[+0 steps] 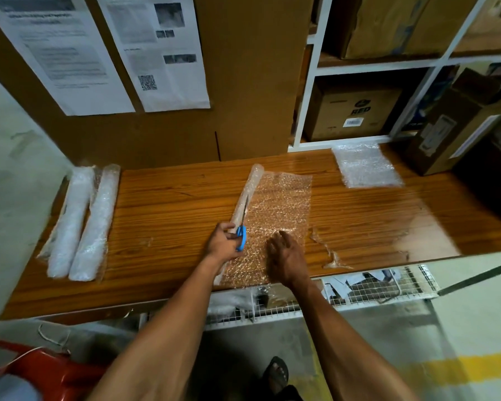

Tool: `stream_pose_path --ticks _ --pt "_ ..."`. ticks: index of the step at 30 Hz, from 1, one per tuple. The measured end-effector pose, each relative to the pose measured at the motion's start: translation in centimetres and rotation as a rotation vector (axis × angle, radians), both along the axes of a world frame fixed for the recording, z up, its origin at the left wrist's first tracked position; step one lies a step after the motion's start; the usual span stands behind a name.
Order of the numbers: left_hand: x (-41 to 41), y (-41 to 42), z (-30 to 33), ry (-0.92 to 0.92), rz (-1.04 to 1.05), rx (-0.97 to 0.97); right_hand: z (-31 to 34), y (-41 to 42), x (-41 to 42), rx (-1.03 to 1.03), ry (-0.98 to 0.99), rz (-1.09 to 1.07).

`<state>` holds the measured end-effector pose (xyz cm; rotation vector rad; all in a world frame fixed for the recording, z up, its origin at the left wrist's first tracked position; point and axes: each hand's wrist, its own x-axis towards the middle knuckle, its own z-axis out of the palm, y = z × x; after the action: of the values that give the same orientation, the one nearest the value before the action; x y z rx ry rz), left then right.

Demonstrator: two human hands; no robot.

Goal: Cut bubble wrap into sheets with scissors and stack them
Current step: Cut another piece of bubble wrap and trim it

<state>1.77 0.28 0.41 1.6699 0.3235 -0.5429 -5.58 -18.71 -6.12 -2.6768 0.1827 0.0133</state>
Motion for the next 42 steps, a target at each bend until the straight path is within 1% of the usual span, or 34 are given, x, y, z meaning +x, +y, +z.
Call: stream_pose_path --ticks 3,6,8,11,12,14,16,17,19,21,22,25,28,30,31,33,35,37,39,40,41,42 --pt "-0.3 -0.1 -0.2 0.080 -0.093 -0.004 -0.8 1.1 -0.6 -0.069 0.169 0.092" --pt "0.6 0.7 -0.8 0.057 -0.098 0.089 -1.0 1.6 -1.1 -0.116 0.270 0.123" --pt "1.6 1.9 -1.4 0.018 0.004 0.179 -0.7 1.5 -1.2 -0.108 0.300 0.118" --pt "2.4 4.0 -1.2 -0.154 0.181 0.461 -0.2 1.6 -1.0 -0.084 0.339 0.113" --pt "2.4 4.6 -1.0 -0.194 0.230 0.507 -0.1 1.6 -0.9 -0.084 0.333 0.107" --pt "2.5 5.4 -0.9 -0.234 0.258 0.538 0.1 1.8 -0.6 -0.075 0.324 0.096" --pt "2.3 5.8 -1.1 -0.223 0.241 0.484 0.2 2.1 -0.6 -0.069 0.316 0.085" --pt "2.1 5.9 -1.3 -0.205 0.234 0.413 0.1 2.2 -0.8 -0.071 0.304 0.080" --pt "1.5 5.6 -1.1 -0.178 0.199 0.284 0.3 2.5 -1.1 -0.057 0.227 0.070" --pt "0.7 5.1 -0.8 -0.168 0.123 0.221 0.7 3.0 -1.1 0.026 0.129 0.075" --pt "0.2 4.8 -0.6 -0.152 0.082 0.188 1.2 3.4 -0.9 0.107 0.089 0.048" --pt "-1.1 3.9 -0.7 -0.069 -0.074 0.096 3.4 4.9 0.1 0.448 0.043 -0.115" --pt "-2.0 3.4 -0.9 -0.029 -0.217 0.096 4.8 6.1 1.2 0.717 0.056 -0.190" --pt "-2.5 3.3 -0.9 -0.039 -0.244 0.096 4.8 6.5 1.6 0.906 0.083 -0.229" --pt "-2.6 3.3 -0.8 -0.044 -0.248 0.102 4.8 6.6 1.6 0.968 0.093 -0.248" --pt "-2.7 3.5 -0.8 -0.048 -0.270 0.136 4.9 6.6 1.4 1.020 0.096 -0.270" --pt "-2.7 3.8 -0.9 -0.037 -0.320 0.176 5.7 7.2 0.8 1.102 0.082 -0.260" --pt "-2.6 4.0 -0.8 -0.006 -0.372 0.168 6.2 7.6 0.1 1.208 0.079 -0.232" --pt "-2.7 4.4 -0.3 0.034 -0.399 0.102 6.6 8.1 -0.4 1.248 0.068 -0.234" --pt "-2.9 4.6 0.0 0.061 -0.404 0.067 6.6 8.2 -0.6 1.215 0.049 -0.246" --pt "-3.1 4.9 0.3 0.092 -0.401 0.030 6.3 8.1 -0.8 1.115 0.024 -0.257" --pt "-3.3 5.2 0.2 0.124 -0.386 -0.016 5.9 7.8 -1.1 0.953 -0.008 -0.247"
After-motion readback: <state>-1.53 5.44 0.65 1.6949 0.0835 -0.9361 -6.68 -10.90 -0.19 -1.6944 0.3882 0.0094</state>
